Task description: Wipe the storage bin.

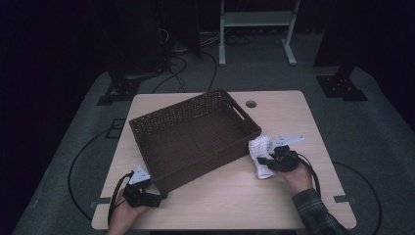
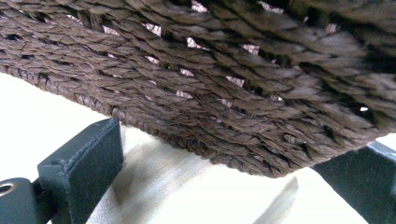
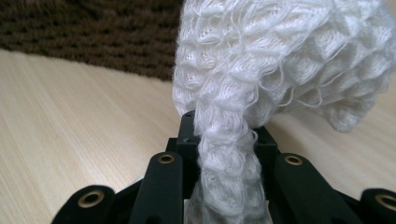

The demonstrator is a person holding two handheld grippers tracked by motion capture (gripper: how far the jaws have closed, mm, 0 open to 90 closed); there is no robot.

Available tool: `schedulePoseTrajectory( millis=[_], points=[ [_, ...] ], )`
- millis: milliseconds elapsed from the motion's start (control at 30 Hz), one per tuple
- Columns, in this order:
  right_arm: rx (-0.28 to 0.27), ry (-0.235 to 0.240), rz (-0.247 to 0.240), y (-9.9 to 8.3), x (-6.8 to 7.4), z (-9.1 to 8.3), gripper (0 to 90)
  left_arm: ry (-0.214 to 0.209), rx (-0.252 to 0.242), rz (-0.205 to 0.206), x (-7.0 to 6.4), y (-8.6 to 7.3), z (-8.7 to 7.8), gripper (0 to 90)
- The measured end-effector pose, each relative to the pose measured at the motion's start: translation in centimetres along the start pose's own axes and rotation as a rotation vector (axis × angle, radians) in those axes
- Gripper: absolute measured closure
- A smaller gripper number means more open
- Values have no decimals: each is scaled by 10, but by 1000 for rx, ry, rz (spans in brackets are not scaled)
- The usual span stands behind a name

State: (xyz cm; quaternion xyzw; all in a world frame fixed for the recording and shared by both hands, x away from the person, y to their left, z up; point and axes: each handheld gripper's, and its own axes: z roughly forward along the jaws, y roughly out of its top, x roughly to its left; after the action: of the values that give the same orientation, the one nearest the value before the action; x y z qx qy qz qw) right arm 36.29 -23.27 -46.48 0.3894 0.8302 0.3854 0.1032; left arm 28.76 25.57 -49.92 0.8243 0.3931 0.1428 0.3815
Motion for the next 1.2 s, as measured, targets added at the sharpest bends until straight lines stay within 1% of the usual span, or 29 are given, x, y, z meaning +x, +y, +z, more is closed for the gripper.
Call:
schedulePoseTrajectory(
  millis=[33,167,267,333,367,400,433,467,533,600,633,733,767,867,900,933,967,1000,1067,1100,1200],
  points=[
    [0,0,0,0,0,0,720,0,0,0,0,0,0,24],
    [49,10,-8,-4,2,8,720,0,-1,0,0,0,0,24],
    [61,8,-13,-5,3,10,720,0,0,0,0,0,0,24],
    [50,10,-14,-4,4,8,720,0,0,0,0,0,0,24],
    [39,8,-27,-3,4,6,720,0,0,0,0,0,0,24],
    [12,14,-31,0,7,-1,720,1,1,1,0,0,0,25],
    [0,15,-30,1,8,-3,720,2,1,3,0,0,0,24],
    [0,15,-30,1,8,-3,720,2,1,3,0,0,0,24],
    [-33,20,-40,4,11,-10,720,2,1,3,0,0,0,24],
    [-80,21,-55,9,16,-19,719,2,0,3,0,0,0,24],
    [-80,21,-55,9,16,-19,719,2,0,3,0,0,0,24],
    [-103,26,-58,13,18,-22,715,2,0,3,0,0,0,24],
    [-114,24,-69,15,18,-24,716,2,0,3,0,0,0,24],
    [-127,27,-72,17,20,-27,716,2,0,4,0,0,0,24],
    [-140,28,-77,19,21,-31,716,2,1,3,0,0,0,24],
    [-167,30,-84,22,24,-38,716,2,0,3,0,0,0,24],
    [-167,30,-84,22,24,-38,716,2,0,3,0,0,0,25],
    [-192,44,-91,24,26,-44,717,2,0,3,0,0,0,24],
    [-196,48,-92,25,28,-44,716,2,0,3,0,0,0,25],
    [-185,52,-94,25,30,-42,717,2,0,3,0,0,0,24],
    [-167,56,-94,23,29,-36,716,2,0,3,0,0,0,24]
  ],
)
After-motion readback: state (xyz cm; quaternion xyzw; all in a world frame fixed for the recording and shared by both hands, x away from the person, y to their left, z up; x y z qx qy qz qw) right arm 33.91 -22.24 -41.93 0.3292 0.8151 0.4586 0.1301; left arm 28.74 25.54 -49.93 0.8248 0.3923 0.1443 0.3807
